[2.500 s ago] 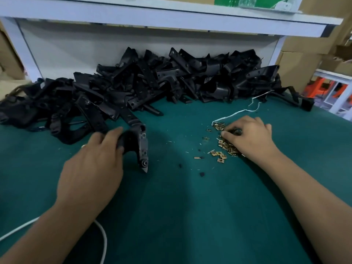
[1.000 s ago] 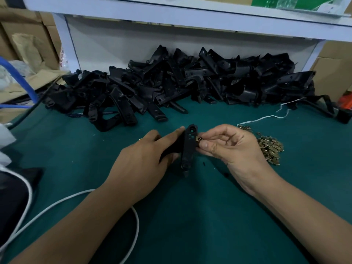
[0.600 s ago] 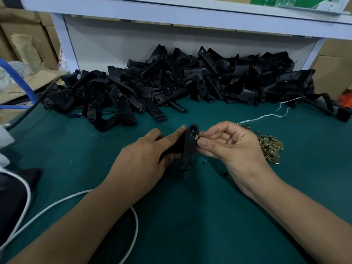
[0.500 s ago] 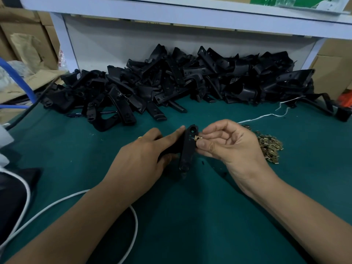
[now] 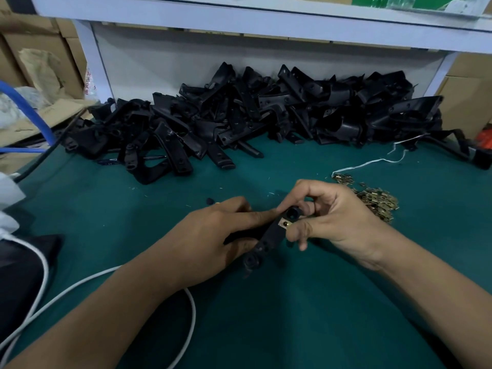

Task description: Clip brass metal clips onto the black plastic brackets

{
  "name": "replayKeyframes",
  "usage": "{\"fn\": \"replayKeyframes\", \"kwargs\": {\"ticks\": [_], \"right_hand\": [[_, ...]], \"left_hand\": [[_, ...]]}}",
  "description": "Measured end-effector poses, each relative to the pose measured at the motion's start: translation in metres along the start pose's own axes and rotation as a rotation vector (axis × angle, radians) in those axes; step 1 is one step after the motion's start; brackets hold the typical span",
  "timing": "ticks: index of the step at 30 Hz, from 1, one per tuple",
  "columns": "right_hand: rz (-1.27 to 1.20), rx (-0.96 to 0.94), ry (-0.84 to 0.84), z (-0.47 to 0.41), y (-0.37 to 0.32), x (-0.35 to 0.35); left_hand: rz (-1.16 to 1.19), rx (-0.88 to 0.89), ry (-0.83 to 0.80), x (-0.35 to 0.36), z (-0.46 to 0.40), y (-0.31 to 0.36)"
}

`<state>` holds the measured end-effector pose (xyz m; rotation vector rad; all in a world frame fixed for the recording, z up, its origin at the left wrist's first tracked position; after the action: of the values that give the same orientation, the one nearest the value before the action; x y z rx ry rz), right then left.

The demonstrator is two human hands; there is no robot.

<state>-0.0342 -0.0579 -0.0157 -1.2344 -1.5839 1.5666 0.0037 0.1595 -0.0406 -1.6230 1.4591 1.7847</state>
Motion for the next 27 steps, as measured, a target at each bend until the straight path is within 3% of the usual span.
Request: {"fn": "replayKeyframes", "kwargs": {"ticks": [5,7,10,12,18,27], "right_hand": [[0.050,-0.043,0.086,-0.004,0.005,-0.009],[0.199,-0.035,0.320,0.000,0.005,-0.034],[0.699,0.085,0.638,0.016,0.010,-0.079],[0.898,0.161,0.628,0.021,0.019,-0.095],[1.168,0.251,0.478,0.005,0.041,-0.095],[1.181,0.256,0.507,0.002,0.036,-0.094]], "left_hand": [[-0.064,-0.046,0.065,0.001,-0.001,-0.004],[-0.075,-0.098,0.130,0.000,-0.002,-0.005],[-0.092,-0.189,0.206,-0.001,-0.002,-0.010],[-0.108,-0.230,0.218,-0.001,-0.001,-0.012],[-0.134,-0.277,0.201,0.001,-0.002,-0.014],[-0.149,-0.305,0.194,0.001,-0.001,-0.012]]}}
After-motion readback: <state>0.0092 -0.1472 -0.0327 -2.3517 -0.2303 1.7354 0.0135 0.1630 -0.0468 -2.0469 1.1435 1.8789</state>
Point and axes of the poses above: each hand's wrist, its own z-axis away from the middle knuckle, its own x-axis out of the palm, y = z × x, the point moved 3 cm from there along -z, towards the middle knuckle, and after that the axes turned 9 degrees about -y, right-handed, at the moved point
